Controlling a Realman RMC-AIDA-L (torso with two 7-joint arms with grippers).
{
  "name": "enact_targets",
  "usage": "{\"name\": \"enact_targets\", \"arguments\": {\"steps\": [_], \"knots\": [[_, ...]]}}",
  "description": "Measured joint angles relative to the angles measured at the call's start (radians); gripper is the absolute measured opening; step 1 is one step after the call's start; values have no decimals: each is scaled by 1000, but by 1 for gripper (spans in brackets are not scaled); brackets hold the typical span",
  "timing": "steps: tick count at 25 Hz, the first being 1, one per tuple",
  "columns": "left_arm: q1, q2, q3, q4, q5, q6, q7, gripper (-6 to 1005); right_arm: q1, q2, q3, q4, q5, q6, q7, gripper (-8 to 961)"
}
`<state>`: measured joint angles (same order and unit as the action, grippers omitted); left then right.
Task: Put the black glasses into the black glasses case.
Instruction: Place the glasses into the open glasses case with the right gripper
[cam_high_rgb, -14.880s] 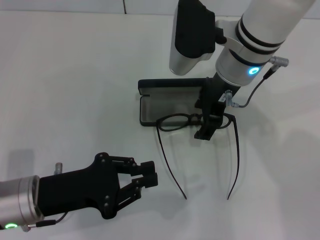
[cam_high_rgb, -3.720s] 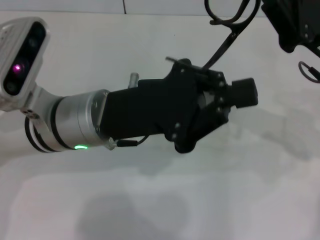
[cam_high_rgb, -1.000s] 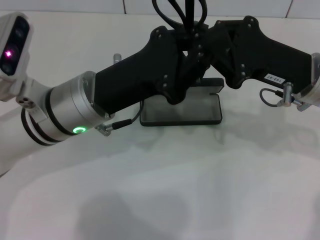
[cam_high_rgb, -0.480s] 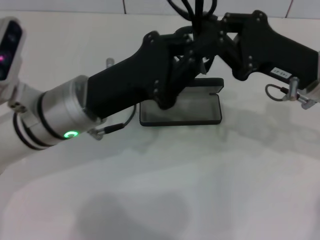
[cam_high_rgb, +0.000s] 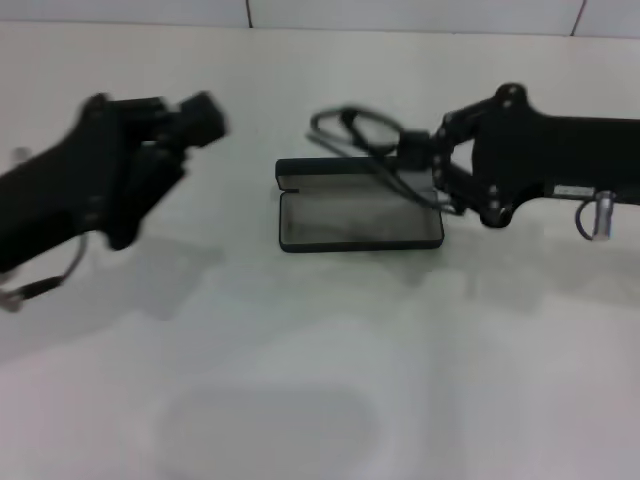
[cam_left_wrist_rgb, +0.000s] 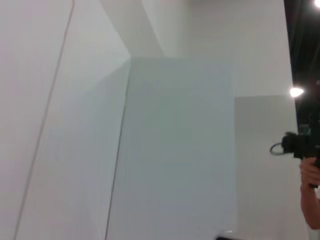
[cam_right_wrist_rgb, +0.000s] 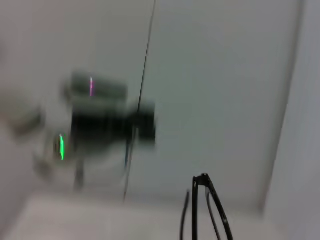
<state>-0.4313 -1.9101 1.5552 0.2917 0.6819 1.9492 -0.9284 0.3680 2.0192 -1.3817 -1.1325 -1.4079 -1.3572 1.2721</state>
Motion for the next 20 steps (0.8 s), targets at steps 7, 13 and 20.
{"name": "enact_targets", "arguments": {"steps": [7, 13, 20], "knots": [[69, 30, -89, 0, 1, 49, 13, 40, 4, 2, -153, -465, -610, 93, 580, 93], [74, 17, -104, -5, 1, 45, 19, 39, 114, 8, -354, -518, -963, 132, 827, 94], [65, 0, -104, -11, 1, 28, 33, 39, 206, 9, -554, -435, -1187, 252, 929, 95]]}}
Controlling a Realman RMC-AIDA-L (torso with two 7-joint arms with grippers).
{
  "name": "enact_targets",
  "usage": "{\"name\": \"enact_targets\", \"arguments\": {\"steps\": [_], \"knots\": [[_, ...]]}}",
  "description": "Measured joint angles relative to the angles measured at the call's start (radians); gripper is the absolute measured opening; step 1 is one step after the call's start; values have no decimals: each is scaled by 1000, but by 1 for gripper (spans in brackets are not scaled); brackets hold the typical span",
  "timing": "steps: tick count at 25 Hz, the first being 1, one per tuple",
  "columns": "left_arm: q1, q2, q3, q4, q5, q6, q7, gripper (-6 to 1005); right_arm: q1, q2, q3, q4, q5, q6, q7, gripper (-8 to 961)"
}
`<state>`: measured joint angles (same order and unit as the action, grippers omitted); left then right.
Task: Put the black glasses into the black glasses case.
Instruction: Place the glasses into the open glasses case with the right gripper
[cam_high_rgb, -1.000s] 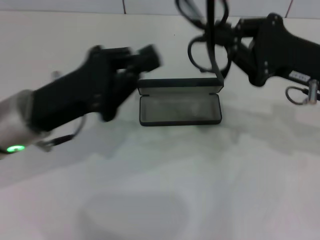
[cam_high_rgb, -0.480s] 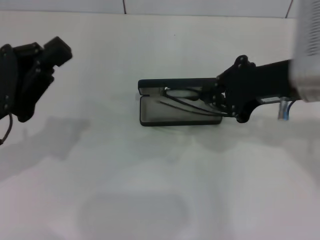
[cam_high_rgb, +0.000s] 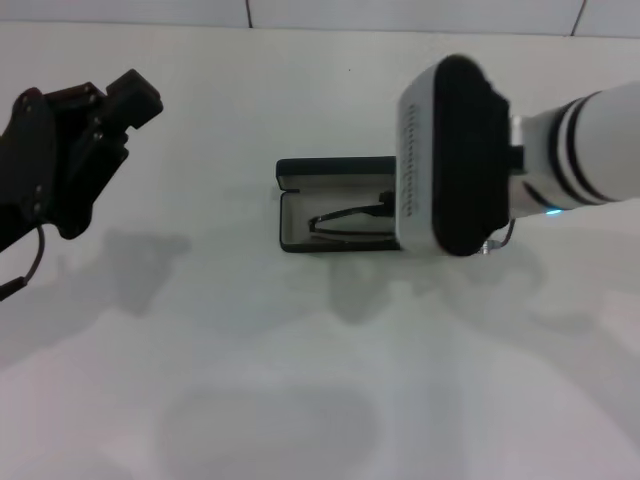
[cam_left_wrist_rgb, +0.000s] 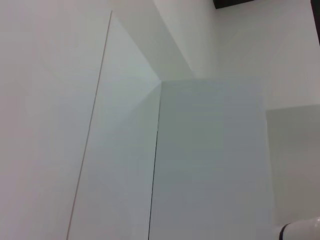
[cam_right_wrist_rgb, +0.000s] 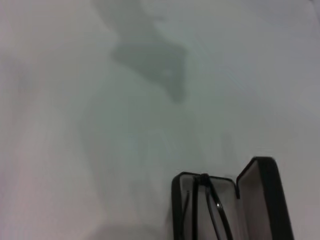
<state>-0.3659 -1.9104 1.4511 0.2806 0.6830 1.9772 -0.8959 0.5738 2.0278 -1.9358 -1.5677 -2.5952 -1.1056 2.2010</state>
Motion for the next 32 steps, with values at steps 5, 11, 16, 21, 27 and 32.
{"name": "enact_targets", "arguments": {"steps": [5, 11, 16, 21, 27, 32], "knots": [[0, -7, -6, 0, -4, 0, 13, 40, 8, 0, -65, 55, -48, 103, 13, 96], [4, -7, -17, 0, 0, 0, 14, 40, 3, 0, -96, 118, -54, 217, 15, 97], [6, -7, -17, 0, -1, 0, 14, 40, 3, 0, -112, 158, -56, 275, 15, 97], [8, -8, -17, -1, -4, 0, 15, 39, -2, 0, -125, 175, -64, 316, 14, 98], [11, -11, -17, -1, -4, 0, 15, 39, -12, 0, -134, 177, -73, 354, 14, 99], [12, -12, -17, -2, -2, -1, 16, 40, -26, 0, -144, 177, -82, 373, 14, 100]]}}
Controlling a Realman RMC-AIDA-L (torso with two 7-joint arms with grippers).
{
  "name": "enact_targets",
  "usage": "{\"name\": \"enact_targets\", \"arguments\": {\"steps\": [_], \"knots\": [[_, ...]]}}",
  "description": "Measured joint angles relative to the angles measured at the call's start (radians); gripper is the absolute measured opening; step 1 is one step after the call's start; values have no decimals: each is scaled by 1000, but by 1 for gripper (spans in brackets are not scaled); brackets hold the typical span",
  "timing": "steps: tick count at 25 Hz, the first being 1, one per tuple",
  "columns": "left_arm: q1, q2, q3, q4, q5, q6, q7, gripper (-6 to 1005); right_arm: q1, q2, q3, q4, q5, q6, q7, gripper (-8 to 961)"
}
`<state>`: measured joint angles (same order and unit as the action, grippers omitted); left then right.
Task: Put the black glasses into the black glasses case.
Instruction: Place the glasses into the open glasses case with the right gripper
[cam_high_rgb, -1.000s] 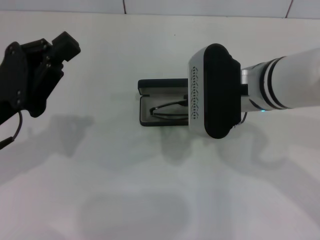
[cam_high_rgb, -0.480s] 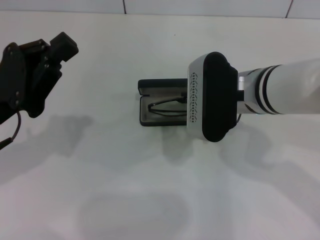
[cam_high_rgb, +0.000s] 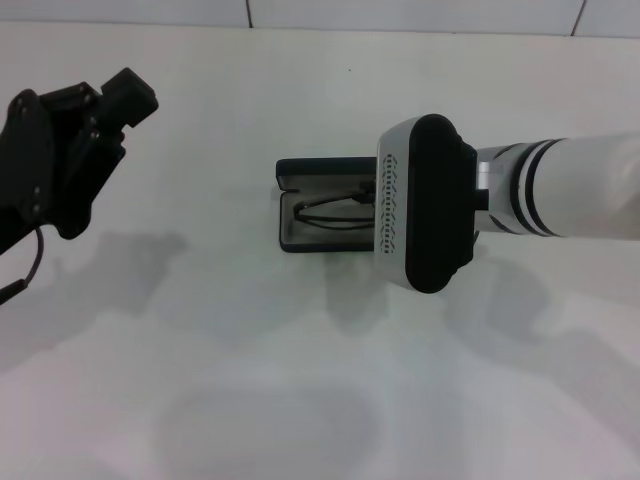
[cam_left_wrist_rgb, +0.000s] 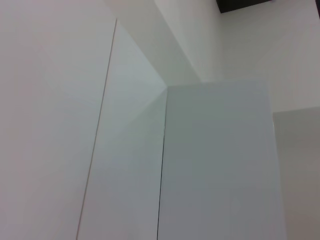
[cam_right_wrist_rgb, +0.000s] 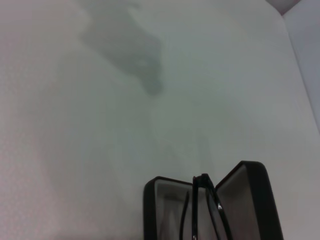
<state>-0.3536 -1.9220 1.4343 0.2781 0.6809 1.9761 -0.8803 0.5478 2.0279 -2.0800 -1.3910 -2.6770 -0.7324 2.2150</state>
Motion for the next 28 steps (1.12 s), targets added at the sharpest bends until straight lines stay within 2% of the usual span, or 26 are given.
{"name": "enact_targets", "arguments": {"steps": [28], "knots": [[0, -6, 0, -8, 3, 1, 11, 39, -27, 0, -8, 14, -26, 52, 3, 104]]}}
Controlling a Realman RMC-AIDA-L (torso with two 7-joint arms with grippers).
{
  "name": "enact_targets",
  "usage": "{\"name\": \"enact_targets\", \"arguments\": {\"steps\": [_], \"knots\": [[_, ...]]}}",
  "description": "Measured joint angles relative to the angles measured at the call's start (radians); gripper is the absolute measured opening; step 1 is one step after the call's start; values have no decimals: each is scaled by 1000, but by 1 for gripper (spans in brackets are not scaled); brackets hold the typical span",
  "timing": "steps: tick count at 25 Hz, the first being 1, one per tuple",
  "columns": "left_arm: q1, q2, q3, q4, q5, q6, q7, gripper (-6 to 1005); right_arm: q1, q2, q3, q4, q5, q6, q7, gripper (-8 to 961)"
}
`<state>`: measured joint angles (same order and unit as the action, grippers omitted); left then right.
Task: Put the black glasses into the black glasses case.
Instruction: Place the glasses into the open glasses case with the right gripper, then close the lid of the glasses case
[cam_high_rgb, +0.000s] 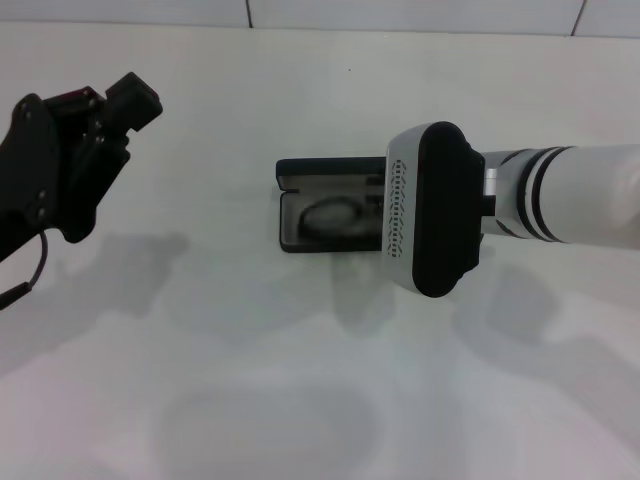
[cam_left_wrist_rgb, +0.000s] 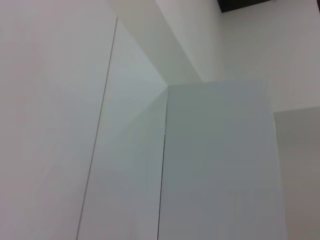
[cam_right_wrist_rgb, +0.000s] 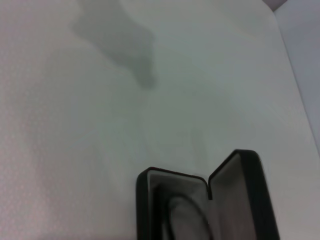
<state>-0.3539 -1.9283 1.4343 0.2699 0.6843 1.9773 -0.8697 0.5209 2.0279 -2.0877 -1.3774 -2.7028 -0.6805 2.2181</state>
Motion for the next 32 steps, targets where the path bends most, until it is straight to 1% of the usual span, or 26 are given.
{"name": "enact_targets", "arguments": {"steps": [7, 11, 13, 17, 20, 23, 25, 27, 29, 30, 31, 32], "knots": [[0, 0, 0, 0, -1, 0, 2, 39, -1, 0, -4, -4, 0, 3, 0, 112], [1, 0, 0, 0, -1, 0, 3, 39, -26, 0, -12, -37, 2, 3, 1, 118], [1, 0, 0, 0, -1, 0, 3, 39, -57, 0, -13, -74, 13, 3, 1, 120], [1, -1, -5, -2, -1, -1, 1, 39, -161, -5, 13, -194, 77, 6, -2, 122], [2, 4, -27, -3, -1, -9, -12, 39, -249, -12, 78, -304, 168, -12, -8, 124], [-4, 17, -37, -2, 2, -29, -29, 39, -309, -14, 199, -386, 333, -92, -26, 127], [-27, 27, -35, 3, 11, -55, -56, 39, -340, -15, 317, -419, 464, -186, -58, 128], [-61, 34, -34, 8, 33, -88, -89, 39, -373, -15, 516, -445, 628, -345, -100, 129], [-123, 39, -35, 17, 85, -147, -141, 41, -394, -15, 732, -438, 765, -513, -144, 131], [-150, 41, -35, 24, 109, -178, -165, 43, -396, -15, 849, -413, 819, -606, -170, 131], [-181, 42, -35, 29, 136, -217, -188, 44, -396, -15, 942, -391, 856, -673, -193, 132], [-202, 42, -35, 32, 151, -240, -201, 46, -396, -15, 1012, -366, 871, -724, -211, 133]]}}
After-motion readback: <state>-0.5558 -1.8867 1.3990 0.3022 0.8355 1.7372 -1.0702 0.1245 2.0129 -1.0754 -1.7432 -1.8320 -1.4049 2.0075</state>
